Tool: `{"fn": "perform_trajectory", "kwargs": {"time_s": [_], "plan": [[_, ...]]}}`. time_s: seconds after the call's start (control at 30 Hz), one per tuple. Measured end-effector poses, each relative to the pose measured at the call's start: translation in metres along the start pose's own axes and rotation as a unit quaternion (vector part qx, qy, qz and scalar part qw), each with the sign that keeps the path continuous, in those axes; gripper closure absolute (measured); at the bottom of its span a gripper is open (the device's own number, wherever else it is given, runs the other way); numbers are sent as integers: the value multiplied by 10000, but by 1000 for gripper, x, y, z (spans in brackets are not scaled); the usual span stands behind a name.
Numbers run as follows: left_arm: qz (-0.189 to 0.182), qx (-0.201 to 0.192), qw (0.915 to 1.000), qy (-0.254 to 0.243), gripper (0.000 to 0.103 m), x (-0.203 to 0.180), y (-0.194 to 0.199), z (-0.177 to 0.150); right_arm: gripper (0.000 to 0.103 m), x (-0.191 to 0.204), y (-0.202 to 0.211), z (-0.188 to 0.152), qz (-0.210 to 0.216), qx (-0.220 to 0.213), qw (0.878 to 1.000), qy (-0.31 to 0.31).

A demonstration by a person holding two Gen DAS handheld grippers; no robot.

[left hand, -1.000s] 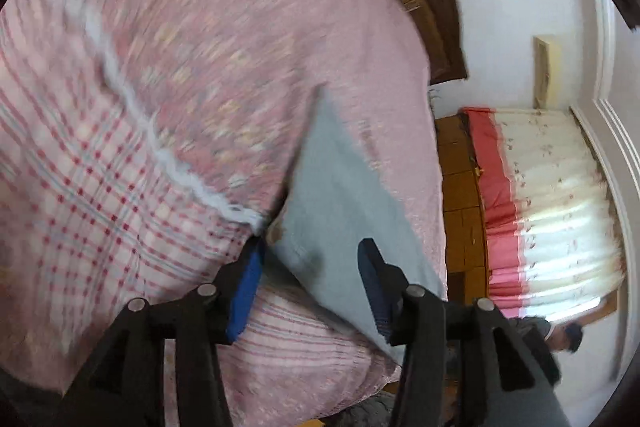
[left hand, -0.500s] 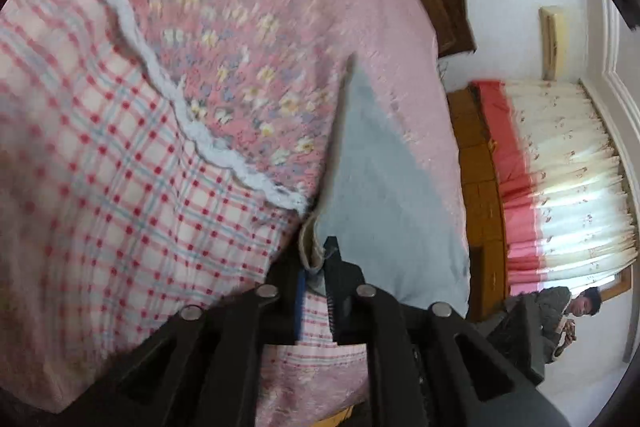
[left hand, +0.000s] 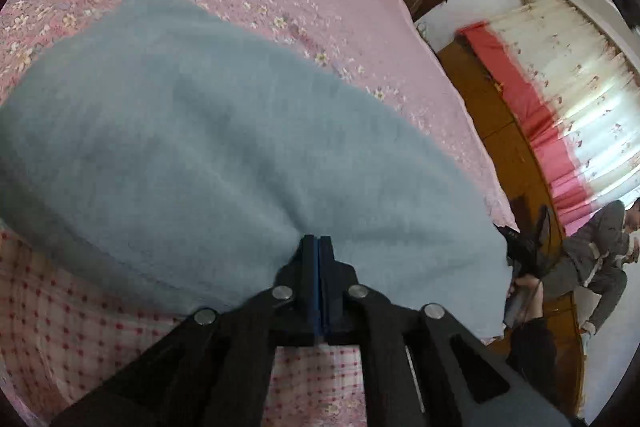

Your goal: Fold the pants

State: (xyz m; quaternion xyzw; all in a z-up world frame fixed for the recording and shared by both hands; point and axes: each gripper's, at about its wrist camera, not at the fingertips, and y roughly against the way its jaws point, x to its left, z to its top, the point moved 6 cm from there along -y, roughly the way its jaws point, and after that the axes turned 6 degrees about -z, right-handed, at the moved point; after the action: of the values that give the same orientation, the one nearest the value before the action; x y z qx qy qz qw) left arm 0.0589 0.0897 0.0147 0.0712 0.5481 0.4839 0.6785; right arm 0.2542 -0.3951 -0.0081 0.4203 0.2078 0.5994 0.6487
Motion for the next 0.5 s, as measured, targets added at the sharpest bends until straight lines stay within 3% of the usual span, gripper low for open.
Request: {"fn": "perform_trajectory", "kwargs": {"time_s": [0.1,0.13,0.17,0.2,0.23,0.27,0.33,0.37,0.4,0.43,0.47,0.5], "plan": [[255,-313,9991,-125,100,2,27,1,103,3,39,3,-469,-654,9961,361],[277,-402,9987,-121,100,6,33,-9,87,20,58,-4,-469,-834,9937,584],[288,-435,9986,-83,100,11,40,-9,65,42,78,-16,-114,-933,9921,826],[271,-461,9986,-1,100,19,49,-10,55,53,86,-28,235,-747,9921,983],[271,-542,9981,96,100,34,62,-8,55,52,87,-35,371,-498,9931,990],[248,-686,9970,275,100,48,75,-7,56,40,85,-46,192,-247,9960,837],[85,-816,9946,643,100,66,86,-12,75,9,80,-61,-306,-28,9965,778],[29,-863,9937,720,100,76,92,-14,97,-4,83,-60,-683,-65,9948,747],[131,-959,9928,704,100,86,104,-16,100,-13,92,-59,-976,-136,9923,752],[359,-1036,9916,679,100,98,109,-10,90,-15,102,-51,-1597,-368,9833,796],[499,-1106,9903,675,100,106,118,-12,54,-7,115,-52,-2204,-715,9693,828],[437,-1145,9898,723,100,113,125,-14,38,14,127,-51,-2431,-1056,9606,840]]}}
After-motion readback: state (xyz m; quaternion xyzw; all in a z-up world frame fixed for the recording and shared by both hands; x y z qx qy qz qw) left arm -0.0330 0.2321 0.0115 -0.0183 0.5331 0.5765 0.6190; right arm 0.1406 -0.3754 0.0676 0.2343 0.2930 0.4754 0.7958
